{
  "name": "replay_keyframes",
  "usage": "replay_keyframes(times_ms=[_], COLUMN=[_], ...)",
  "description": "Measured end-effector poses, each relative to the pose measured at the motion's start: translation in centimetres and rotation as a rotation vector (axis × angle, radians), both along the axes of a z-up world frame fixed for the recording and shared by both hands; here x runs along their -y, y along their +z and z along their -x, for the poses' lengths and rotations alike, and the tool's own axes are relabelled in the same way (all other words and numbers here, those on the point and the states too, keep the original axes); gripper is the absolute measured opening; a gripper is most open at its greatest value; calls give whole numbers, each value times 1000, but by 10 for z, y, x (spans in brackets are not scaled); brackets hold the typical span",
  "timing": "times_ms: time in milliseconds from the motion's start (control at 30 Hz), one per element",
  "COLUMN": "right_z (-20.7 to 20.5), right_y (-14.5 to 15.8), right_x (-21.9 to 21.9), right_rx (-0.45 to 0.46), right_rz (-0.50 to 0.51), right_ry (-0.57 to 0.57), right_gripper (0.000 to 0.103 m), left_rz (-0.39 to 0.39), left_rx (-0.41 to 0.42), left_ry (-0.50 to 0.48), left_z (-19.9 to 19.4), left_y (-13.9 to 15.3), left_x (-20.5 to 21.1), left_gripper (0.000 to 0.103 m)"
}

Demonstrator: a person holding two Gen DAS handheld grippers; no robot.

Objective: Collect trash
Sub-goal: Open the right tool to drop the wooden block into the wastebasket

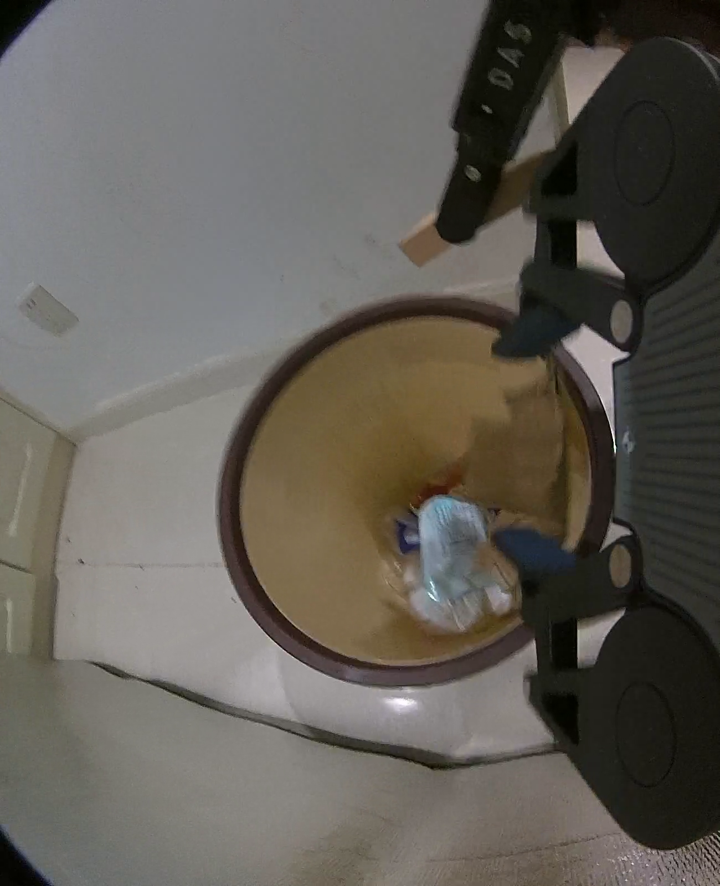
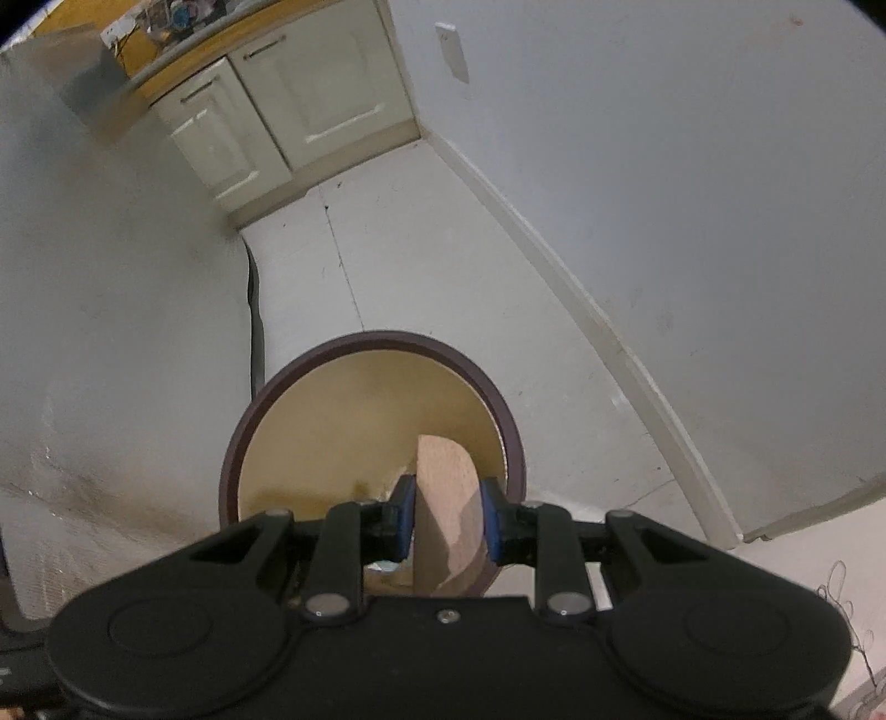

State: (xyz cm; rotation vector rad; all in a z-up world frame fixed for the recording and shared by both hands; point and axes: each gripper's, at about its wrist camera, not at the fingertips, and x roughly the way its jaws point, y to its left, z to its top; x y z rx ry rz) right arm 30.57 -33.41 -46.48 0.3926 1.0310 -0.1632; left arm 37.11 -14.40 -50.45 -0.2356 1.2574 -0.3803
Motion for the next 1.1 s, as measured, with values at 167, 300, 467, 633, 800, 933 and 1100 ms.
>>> replay_keyframes(times_ms=[167, 300, 467, 633, 800, 933, 1100], right_z=[-12, -14, -15, -28, -37, -34, -28], right_y=[-13, -22, -35, -38, -38, -40, -41], right_x=[-5, -13, -16, -16, -21, -25, -16], right_rx=[-23, -51, -88, -54, -20, -46, -79], right_rz=[-5, -4, -6, -41, -68, -8, 0], right_ry=[35, 64, 86, 83, 101, 144, 132], right_gripper=[26, 26, 26, 27, 70, 75, 83], left_rz=[-118, -171, -232, -272, -312, -317, -340], left_rx=[-16, -11, 19, 37, 40, 40, 55], left_ry=[-33, -56, -65, -51, -52, -47, -44], left_z=[3, 5, -1, -3, -6, -5, -3], left_y=[-7, -3, 4, 8, 5, 8, 14], left_x=[-6, -10, -15, -21, -25, -28, -26], left_gripper=[80, 86, 99, 103, 103, 103, 103])
